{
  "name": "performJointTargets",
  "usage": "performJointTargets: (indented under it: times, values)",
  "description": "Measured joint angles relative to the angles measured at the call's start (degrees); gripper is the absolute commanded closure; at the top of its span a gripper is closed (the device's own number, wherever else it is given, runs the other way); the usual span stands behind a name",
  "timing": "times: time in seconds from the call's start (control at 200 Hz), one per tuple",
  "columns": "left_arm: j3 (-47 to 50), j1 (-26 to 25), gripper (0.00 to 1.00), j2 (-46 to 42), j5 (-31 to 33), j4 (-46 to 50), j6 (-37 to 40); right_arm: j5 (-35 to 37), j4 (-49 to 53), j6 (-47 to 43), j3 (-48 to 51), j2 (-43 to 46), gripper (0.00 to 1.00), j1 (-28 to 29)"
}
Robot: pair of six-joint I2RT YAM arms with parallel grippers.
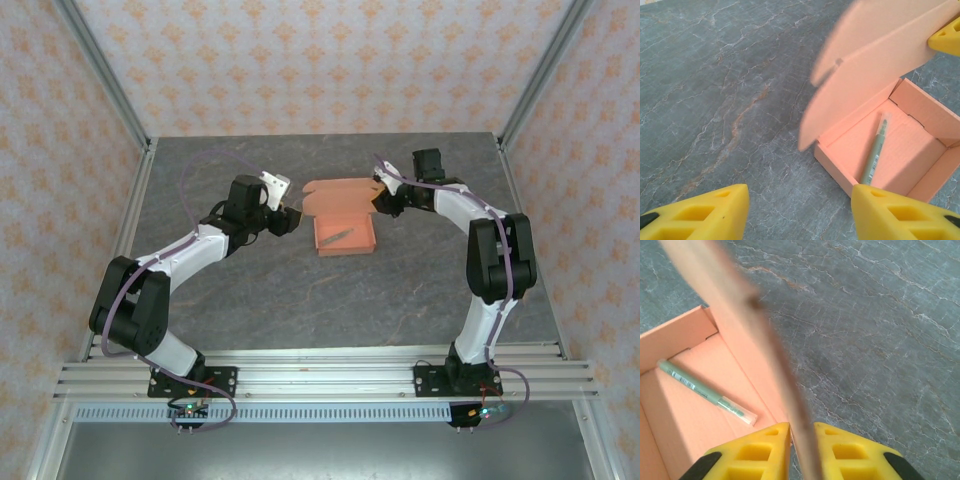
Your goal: Fold the paper box
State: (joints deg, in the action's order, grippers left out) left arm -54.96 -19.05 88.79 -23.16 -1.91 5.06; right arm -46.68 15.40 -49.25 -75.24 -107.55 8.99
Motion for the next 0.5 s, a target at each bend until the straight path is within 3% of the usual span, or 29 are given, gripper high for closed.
performJointTargets:
  times: [0.5]
  values:
    - [-3.61, 0.26, 0.4, 4.0, -0.39, 0.39, 0.94, 2.99, -1.25, -1.03, 0.02, 0.0, 0.9, 0.61]
